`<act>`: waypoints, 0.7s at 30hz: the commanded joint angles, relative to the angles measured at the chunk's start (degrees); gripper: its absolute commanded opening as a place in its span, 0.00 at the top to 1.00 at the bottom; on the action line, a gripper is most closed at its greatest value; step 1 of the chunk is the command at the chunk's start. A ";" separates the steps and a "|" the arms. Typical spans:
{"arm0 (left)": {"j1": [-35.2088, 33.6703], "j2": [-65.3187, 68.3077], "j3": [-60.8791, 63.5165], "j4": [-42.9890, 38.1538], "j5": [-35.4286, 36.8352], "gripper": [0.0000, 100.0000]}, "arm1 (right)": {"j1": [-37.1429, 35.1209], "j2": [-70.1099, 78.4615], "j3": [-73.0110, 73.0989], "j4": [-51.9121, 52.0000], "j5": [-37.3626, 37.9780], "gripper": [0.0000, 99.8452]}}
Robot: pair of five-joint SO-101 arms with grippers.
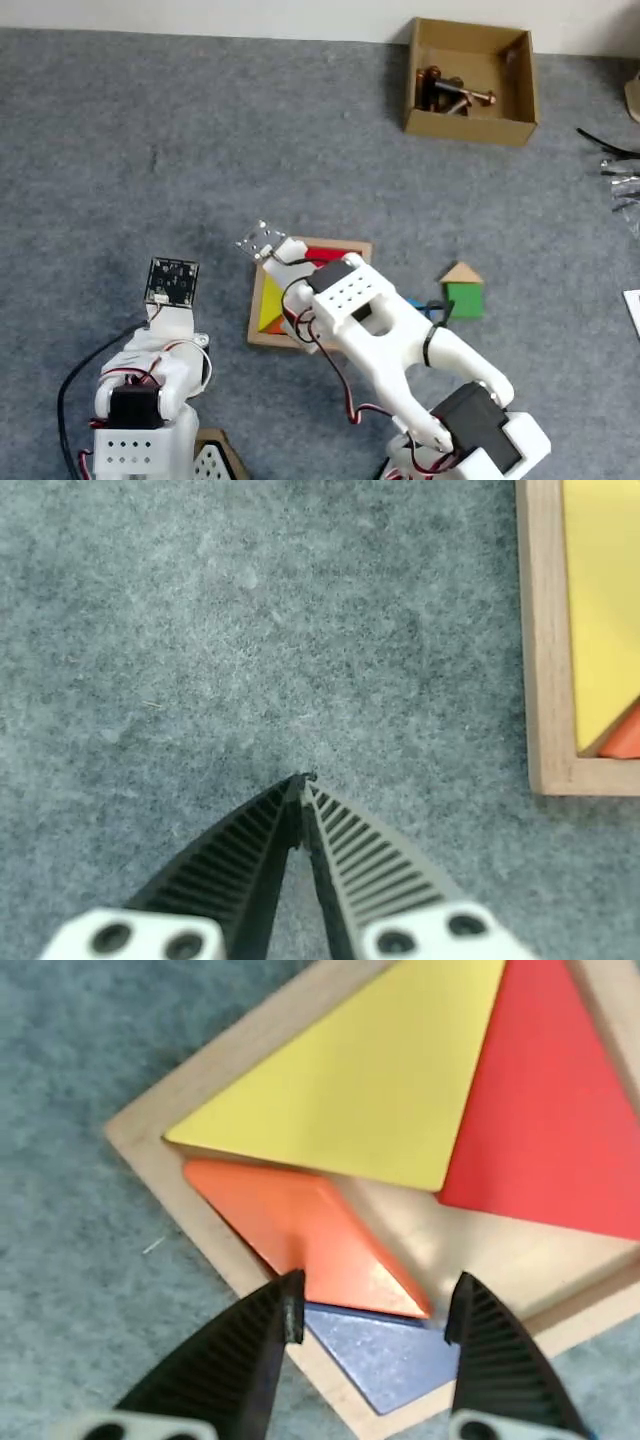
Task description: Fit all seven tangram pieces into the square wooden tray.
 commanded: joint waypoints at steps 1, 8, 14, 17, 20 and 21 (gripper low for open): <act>0.66 -0.57 1.01 0.18 0.09 0.99 | -2.77 -2.24 -0.31 0.57 0.35 0.77; 0.66 -0.57 1.01 0.18 0.09 0.99 | -5.58 -2.24 -0.40 0.48 0.26 0.77; 0.66 -0.57 1.01 0.18 0.09 0.99 | -5.58 -2.24 -2.68 0.75 0.26 0.77; 0.66 -0.57 1.01 0.18 0.09 0.99 | -5.67 -2.33 -3.12 0.75 0.26 0.77; 0.66 -0.57 1.01 0.18 0.09 0.99 | -5.41 -3.91 -4.18 0.75 0.26 0.77; 0.66 -0.57 1.01 0.18 0.09 0.99 | -5.32 -4.88 -4.26 0.75 0.26 0.77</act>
